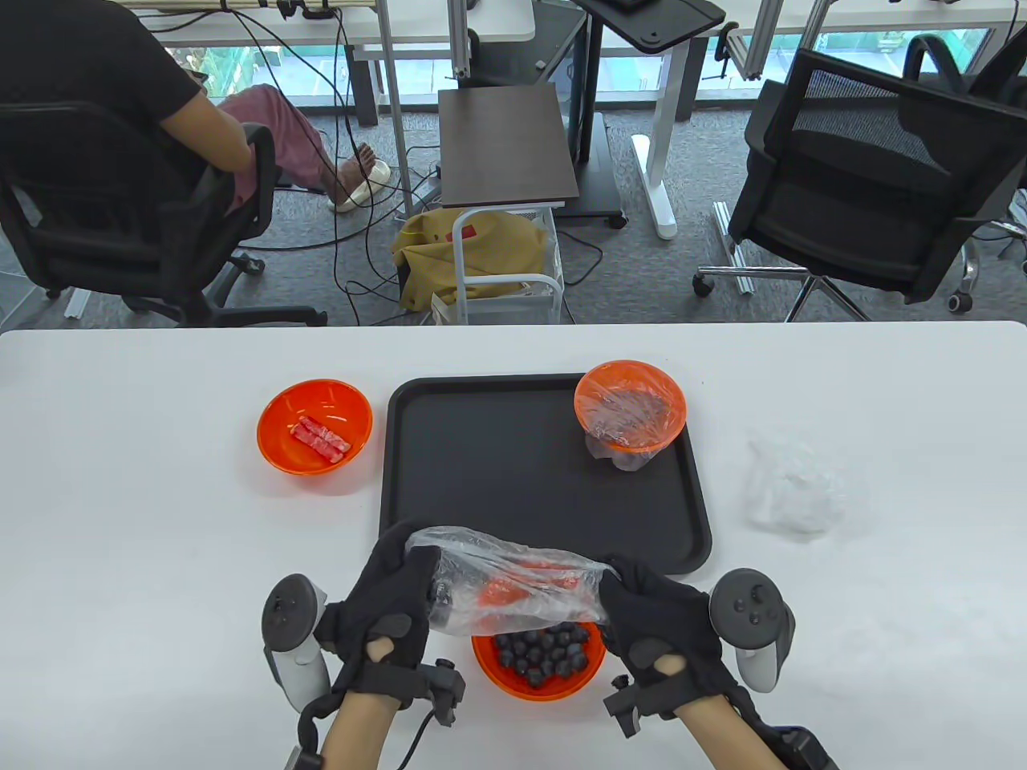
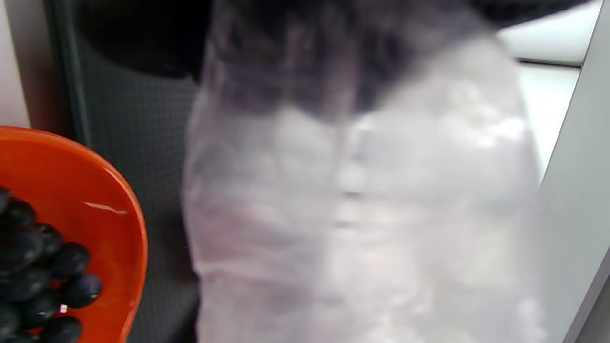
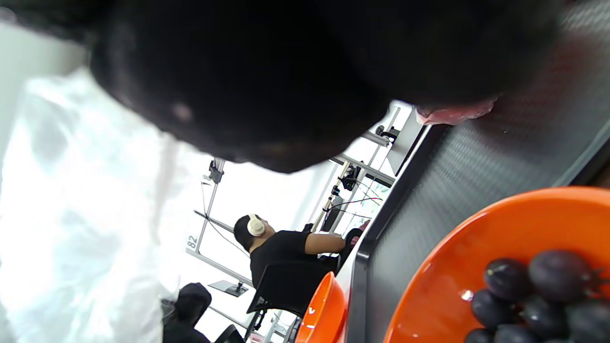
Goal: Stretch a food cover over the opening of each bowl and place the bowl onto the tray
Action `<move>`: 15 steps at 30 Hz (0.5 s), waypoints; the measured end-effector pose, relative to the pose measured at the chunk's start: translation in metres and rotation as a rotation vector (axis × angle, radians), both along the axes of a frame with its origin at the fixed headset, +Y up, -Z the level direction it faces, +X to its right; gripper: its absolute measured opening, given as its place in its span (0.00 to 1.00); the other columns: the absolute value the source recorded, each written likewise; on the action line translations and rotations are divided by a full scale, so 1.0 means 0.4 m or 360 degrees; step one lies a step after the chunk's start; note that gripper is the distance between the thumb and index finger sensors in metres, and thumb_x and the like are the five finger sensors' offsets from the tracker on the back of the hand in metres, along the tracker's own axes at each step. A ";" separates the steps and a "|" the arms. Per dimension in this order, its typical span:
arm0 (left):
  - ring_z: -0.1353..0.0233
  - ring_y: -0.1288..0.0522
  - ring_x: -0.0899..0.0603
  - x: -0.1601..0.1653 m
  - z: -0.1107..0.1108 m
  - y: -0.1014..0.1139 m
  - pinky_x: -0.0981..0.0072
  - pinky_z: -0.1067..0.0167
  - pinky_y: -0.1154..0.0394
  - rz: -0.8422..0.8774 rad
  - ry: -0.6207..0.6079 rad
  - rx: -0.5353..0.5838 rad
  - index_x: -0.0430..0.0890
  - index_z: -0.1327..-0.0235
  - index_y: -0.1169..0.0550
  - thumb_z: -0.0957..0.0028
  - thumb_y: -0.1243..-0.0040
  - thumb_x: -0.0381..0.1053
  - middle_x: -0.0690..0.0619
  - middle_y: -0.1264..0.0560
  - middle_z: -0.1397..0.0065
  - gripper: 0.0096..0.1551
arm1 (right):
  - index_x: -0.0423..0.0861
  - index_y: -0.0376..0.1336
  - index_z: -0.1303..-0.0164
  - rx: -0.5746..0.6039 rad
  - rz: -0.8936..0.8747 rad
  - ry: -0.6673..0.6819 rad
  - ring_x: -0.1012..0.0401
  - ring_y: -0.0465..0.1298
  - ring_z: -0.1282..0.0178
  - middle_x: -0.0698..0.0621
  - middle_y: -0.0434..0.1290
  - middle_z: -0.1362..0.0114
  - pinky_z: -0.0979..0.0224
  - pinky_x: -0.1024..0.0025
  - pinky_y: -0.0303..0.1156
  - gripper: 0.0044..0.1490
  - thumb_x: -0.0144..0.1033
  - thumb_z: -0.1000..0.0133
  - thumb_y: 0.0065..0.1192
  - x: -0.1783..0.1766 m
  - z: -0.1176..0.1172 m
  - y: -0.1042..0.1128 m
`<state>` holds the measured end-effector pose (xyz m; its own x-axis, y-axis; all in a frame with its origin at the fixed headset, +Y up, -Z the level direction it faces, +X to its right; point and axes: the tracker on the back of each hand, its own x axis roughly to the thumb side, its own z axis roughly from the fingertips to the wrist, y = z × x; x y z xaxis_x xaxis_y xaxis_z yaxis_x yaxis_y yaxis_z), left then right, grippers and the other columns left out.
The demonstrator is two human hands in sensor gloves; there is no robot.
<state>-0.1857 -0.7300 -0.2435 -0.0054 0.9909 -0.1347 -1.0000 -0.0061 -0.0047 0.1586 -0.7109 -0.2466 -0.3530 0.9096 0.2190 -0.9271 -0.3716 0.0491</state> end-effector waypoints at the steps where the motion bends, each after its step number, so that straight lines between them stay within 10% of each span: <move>1: 0.71 0.14 0.50 0.007 0.003 0.000 0.60 0.66 0.15 -0.0099 0.0012 -0.0003 0.59 0.35 0.21 0.45 0.37 0.61 0.62 0.12 0.70 0.25 | 0.40 0.76 0.44 0.0006 0.0031 -0.0016 0.66 0.85 0.82 0.57 0.86 0.72 0.79 0.74 0.82 0.28 0.45 0.45 0.69 0.001 0.003 0.002; 8: 0.80 0.16 0.52 0.024 0.027 0.004 0.61 0.73 0.15 -0.0471 0.0021 -0.0041 0.58 0.35 0.21 0.44 0.39 0.62 0.64 0.13 0.78 0.25 | 0.41 0.76 0.44 0.0070 0.0218 -0.0086 0.67 0.85 0.85 0.60 0.85 0.74 0.81 0.75 0.82 0.28 0.46 0.45 0.67 0.017 0.013 0.008; 15: 0.80 0.16 0.52 0.058 0.038 -0.026 0.61 0.74 0.15 -0.0534 -0.0061 -0.0163 0.57 0.35 0.21 0.44 0.40 0.62 0.64 0.14 0.79 0.25 | 0.52 0.72 0.39 -0.0003 -0.0236 -0.0020 0.55 0.86 0.64 0.53 0.84 0.51 0.68 0.70 0.83 0.26 0.48 0.45 0.62 0.021 0.006 -0.013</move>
<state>-0.1624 -0.7406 -0.2283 0.3252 0.9179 -0.2275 -0.9455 0.3204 -0.0589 0.1672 -0.7162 -0.2442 -0.2175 0.9524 0.2135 -0.9723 -0.2306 0.0380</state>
